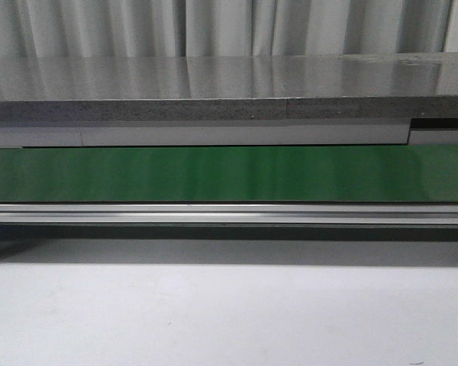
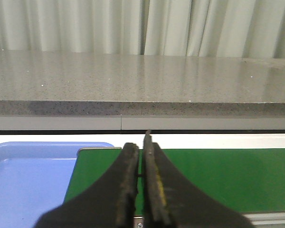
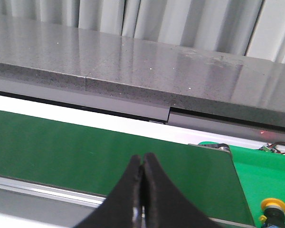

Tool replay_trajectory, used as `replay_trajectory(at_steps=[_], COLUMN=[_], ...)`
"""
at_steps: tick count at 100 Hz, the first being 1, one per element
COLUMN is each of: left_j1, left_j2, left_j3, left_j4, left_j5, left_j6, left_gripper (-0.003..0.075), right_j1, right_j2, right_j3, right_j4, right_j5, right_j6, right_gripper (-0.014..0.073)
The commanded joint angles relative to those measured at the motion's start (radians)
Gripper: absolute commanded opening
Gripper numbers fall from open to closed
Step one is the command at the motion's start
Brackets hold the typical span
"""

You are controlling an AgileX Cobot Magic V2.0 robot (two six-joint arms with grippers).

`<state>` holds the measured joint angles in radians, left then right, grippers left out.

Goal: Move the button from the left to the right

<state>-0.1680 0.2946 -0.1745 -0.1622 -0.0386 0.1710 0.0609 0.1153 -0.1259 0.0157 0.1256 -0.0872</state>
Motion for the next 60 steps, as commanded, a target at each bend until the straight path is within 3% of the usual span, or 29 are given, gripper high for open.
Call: replay_trajectory(at_steps=[1,25,60], left_j1=[-0.004,-0.004,-0.004], left_j2=[0.008,0.008,0.008], left_j3=[-0.026,-0.026,-0.026], left_j4=[-0.008,-0.008,-0.008], left_j5=[-0.082,-0.082,-0.082], left_j6=[-0.002,-0.002,-0.002], left_gripper=[0.0005,0.0005,0.0005], right_j1=[-0.003,-0.01,-0.01], right_j2=[-0.051,-0.14,-0.14], right_j3=[0.028,0.158,0.156], right_j4=[-0.016,-0.016,-0.016], right_j5=[-0.09,-0.11,-0.084], right_j6=[0.023,0.041,0.045], right_gripper=[-0.0121,-0.0121,-0.0121])
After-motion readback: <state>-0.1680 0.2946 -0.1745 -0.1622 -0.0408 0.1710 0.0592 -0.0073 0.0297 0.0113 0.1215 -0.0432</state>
